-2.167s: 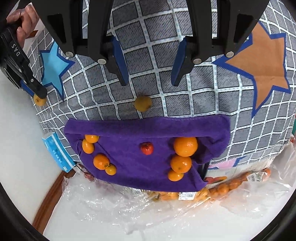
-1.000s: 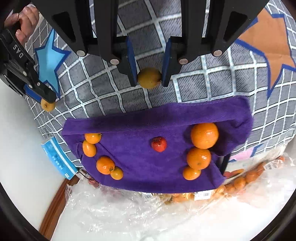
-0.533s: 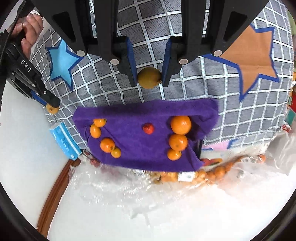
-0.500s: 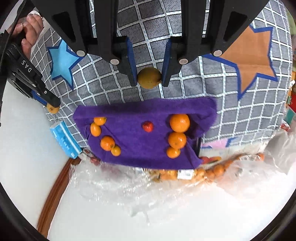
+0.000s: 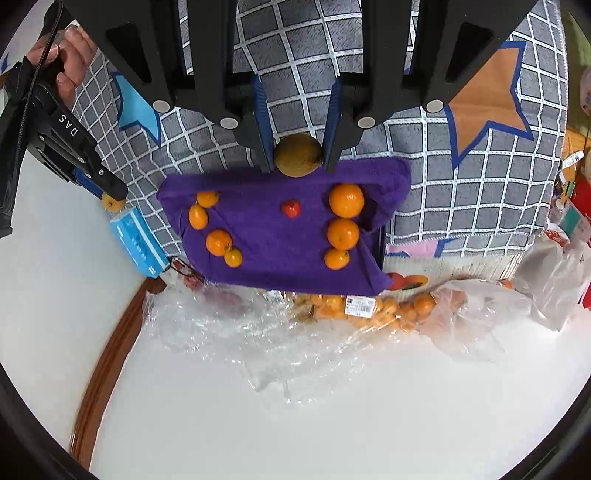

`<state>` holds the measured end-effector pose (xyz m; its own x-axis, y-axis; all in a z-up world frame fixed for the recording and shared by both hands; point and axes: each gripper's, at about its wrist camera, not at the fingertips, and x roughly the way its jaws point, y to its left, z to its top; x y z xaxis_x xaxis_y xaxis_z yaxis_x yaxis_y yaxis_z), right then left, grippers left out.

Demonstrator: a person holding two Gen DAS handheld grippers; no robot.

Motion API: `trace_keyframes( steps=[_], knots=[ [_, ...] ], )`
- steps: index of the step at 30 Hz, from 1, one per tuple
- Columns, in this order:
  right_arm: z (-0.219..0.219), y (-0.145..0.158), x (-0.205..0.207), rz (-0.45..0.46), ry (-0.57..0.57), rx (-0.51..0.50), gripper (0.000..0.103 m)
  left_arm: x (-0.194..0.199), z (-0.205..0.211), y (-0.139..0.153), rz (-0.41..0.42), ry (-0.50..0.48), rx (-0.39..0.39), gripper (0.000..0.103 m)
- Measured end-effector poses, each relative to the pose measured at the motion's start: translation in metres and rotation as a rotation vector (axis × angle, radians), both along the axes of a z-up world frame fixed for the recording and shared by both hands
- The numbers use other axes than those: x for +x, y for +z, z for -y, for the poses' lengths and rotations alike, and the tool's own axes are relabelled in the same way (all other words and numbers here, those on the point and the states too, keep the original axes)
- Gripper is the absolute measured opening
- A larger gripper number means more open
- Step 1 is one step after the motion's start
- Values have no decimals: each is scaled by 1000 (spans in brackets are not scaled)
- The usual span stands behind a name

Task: Organize fruits
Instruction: 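Carry both held yellow fruits up over the purple towel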

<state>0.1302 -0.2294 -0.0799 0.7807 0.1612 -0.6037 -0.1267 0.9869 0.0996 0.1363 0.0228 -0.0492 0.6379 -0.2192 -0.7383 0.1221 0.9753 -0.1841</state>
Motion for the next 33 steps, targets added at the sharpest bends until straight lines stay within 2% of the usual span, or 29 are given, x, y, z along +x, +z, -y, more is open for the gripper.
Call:
trace_keyframes(
  steps=[15, 28, 33],
  knots=[
    [-1, 3, 6, 12, 1, 0, 27, 9, 0, 6, 20, 9, 10, 25],
    [-10, 1, 34, 10, 7, -17, 27, 28, -4, 6, 19, 5, 12, 25],
    [-15, -1, 45, 2, 6, -17, 27, 44, -5, -2, -8, 6, 17, 25]
  ],
)
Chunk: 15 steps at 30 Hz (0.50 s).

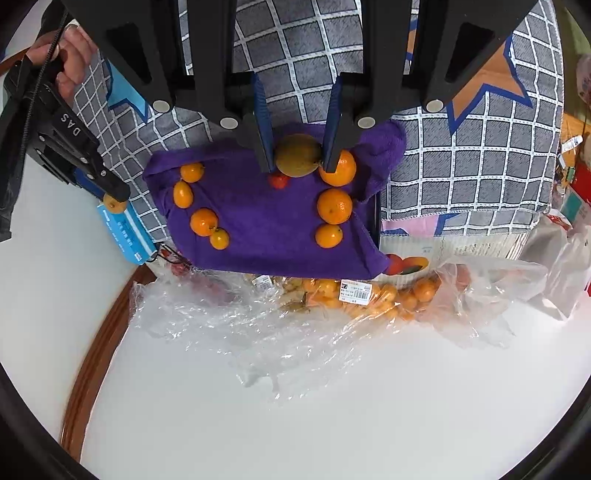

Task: Organize fruits
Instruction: 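Carry both held yellow fruits up over the purple towel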

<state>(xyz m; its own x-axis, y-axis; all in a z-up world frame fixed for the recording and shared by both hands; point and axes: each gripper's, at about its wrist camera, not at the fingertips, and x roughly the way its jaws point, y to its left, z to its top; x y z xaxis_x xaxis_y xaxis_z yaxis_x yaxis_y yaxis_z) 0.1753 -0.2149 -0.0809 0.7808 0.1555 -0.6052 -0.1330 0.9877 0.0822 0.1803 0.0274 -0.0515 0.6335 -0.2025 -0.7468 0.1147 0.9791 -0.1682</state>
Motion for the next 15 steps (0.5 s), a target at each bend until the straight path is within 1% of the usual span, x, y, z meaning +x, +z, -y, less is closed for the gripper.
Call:
trace_keyframes(
  steps=[9, 15],
  knots=[
    [-4, -2, 14, -1, 4, -11, 27, 16, 3, -2, -10, -17, -6, 25],
    [0, -5, 26, -6, -8, -10, 27, 27, 6, -5, -14, -19, 12, 25]
  ],
)
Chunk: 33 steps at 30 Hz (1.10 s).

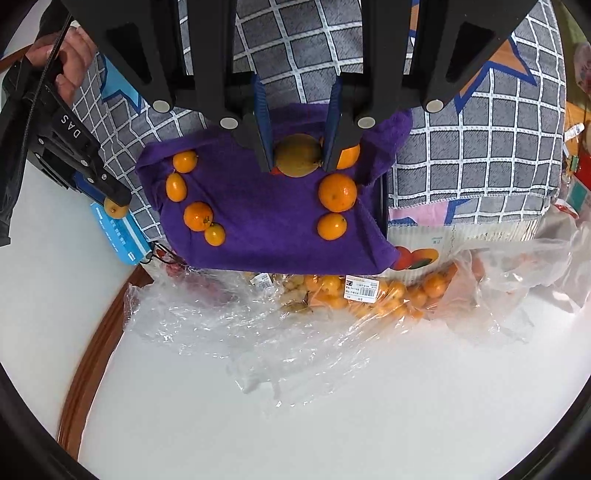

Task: Organize fruits
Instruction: 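Carry both held yellow fruits up over the purple towel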

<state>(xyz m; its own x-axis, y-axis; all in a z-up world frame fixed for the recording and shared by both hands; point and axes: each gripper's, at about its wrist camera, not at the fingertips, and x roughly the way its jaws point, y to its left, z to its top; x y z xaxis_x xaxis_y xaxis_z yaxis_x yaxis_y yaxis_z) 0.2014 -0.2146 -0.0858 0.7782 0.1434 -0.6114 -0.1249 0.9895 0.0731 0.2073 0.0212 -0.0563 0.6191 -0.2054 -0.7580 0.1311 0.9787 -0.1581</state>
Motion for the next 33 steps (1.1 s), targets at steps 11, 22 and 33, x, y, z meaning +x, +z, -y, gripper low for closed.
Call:
trace_keyframes(
  steps=[11, 22, 33],
  knots=[
    [4, -7, 28, -7, -5, -1, 27, 29, -2, -4, -11, 16, -3, 25],
    [4, -18, 50, -27, -3, -7, 27, 54, 2, -12, -24, 16, -10, 25],
    [6, -29, 67, -38, -6, -6, 27, 73, -12, -16, -26, 44, -28, 25]
  ],
)
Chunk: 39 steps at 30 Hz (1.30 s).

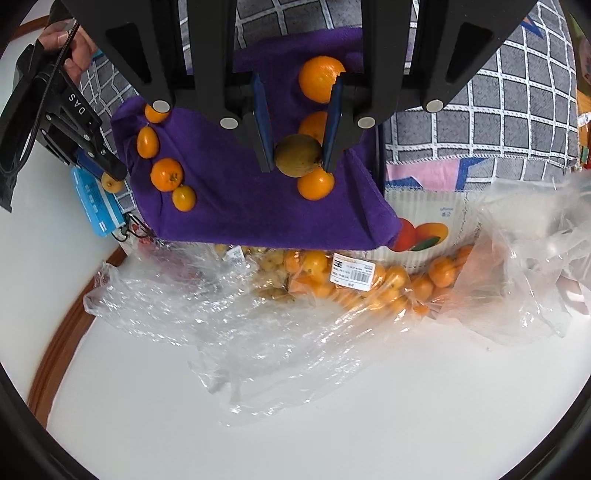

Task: Organize fruits
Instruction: 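Carry both held yellow fruits up over the purple towel, then lower both yellow fruits onto the towel and open both tools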

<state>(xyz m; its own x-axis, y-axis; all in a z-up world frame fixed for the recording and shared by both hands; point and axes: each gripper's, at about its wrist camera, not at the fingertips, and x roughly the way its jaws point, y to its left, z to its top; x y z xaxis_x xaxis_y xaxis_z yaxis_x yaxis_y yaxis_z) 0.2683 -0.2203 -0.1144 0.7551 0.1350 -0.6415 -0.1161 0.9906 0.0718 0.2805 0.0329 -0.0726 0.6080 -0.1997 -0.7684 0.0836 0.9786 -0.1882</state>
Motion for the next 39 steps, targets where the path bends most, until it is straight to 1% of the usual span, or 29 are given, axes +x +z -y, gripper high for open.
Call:
trace_keyframes(
  steps=[6, 20, 29, 39],
  knots=[
    [0, -7, 6, -13, 2, 3, 27, 9, -7, -5, -7, 12, -12, 25],
    [-20, -45, 19, -105, 63, -2, 27, 30, 1, -34, -66, -14, -29, 25],
    [-26, -62, 22, -154, 105, -12, 27, 42, 10, -46, -89, -31, -27, 25],
    [-33, -75, 25, -192, 142, -11, 27, 55, 21, -55, -115, -35, -6, 25]
  ],
)
